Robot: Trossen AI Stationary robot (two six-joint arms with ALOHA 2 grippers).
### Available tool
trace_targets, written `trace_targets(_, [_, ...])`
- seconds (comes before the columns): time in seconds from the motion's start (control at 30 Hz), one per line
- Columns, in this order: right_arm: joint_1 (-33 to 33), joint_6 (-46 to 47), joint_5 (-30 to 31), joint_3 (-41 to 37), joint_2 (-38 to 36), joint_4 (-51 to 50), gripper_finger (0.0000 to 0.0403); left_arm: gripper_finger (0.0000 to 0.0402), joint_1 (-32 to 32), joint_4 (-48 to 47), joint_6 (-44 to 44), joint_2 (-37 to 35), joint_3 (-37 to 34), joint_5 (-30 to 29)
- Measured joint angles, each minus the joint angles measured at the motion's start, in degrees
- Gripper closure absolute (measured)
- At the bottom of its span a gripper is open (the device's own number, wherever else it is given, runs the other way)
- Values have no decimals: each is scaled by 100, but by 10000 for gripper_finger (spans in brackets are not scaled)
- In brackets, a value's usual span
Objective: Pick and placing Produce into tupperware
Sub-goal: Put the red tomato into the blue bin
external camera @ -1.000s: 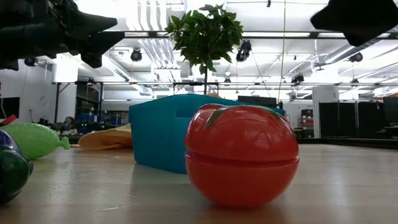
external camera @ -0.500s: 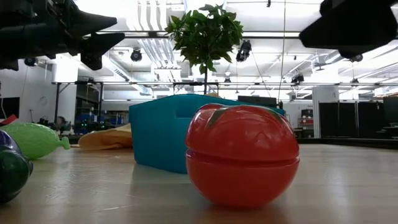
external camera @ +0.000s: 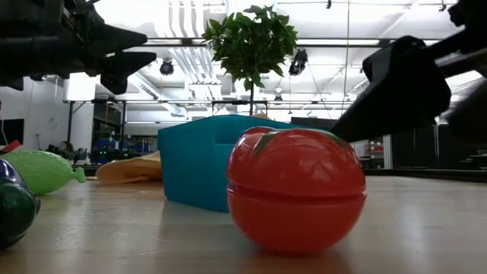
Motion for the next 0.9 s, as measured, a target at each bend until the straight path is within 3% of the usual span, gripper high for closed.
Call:
trace_targets(0.3, [-133, -137, -304, 440, 551, 6, 29, 206, 0, 91, 11, 114, 24, -26])
trace_targets(0.9, [-606, -367, -905, 764, 761, 2, 29, 206, 0, 122, 16, 97, 25, -24])
